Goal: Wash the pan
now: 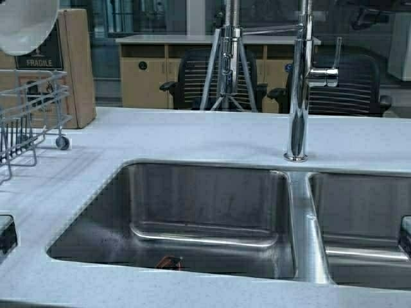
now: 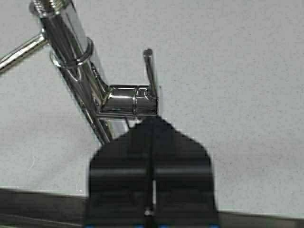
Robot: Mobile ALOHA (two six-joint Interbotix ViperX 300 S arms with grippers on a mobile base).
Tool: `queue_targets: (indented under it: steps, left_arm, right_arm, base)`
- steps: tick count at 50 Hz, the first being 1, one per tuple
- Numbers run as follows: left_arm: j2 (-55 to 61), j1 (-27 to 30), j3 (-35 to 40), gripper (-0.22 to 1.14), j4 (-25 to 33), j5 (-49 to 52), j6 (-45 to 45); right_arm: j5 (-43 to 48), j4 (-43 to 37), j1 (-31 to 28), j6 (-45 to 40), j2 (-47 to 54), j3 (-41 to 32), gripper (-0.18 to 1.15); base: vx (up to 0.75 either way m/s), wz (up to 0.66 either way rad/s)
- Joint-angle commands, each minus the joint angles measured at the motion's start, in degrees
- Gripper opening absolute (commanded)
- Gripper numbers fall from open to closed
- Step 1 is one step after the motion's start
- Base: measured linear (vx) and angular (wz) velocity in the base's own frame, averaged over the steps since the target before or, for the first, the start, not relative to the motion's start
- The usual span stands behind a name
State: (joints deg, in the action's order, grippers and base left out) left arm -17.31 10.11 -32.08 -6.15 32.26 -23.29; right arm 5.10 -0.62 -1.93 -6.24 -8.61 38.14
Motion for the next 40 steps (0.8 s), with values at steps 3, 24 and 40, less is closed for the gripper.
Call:
queue_targets:
  steps: [3, 24, 40]
  left_arm:
    - [2.6, 5.9, 1.1, 0.03, 4.3, 0.2, -2.9]
    - [14.2, 9.1, 1.1, 0.03, 4.6, 0.5, -4.8]
    - [20.7, 9.1, 1.6, 0.02, 3.4, -0.2, -4.1]
  right_arm:
    - [0.5, 0.0, -0.1, 0.1, -0.6, -1.5, 0.05]
    - [0.5, 0.0, -0.1, 0.2, 0.2, -1.4, 0.05]
    - [0.5, 0.0, -0.1, 0.2, 0.8, -1.5, 0.05]
  base:
    - [0.00, 0.00]
    - [0.00, 0.02]
    - [0.00, 0.00]
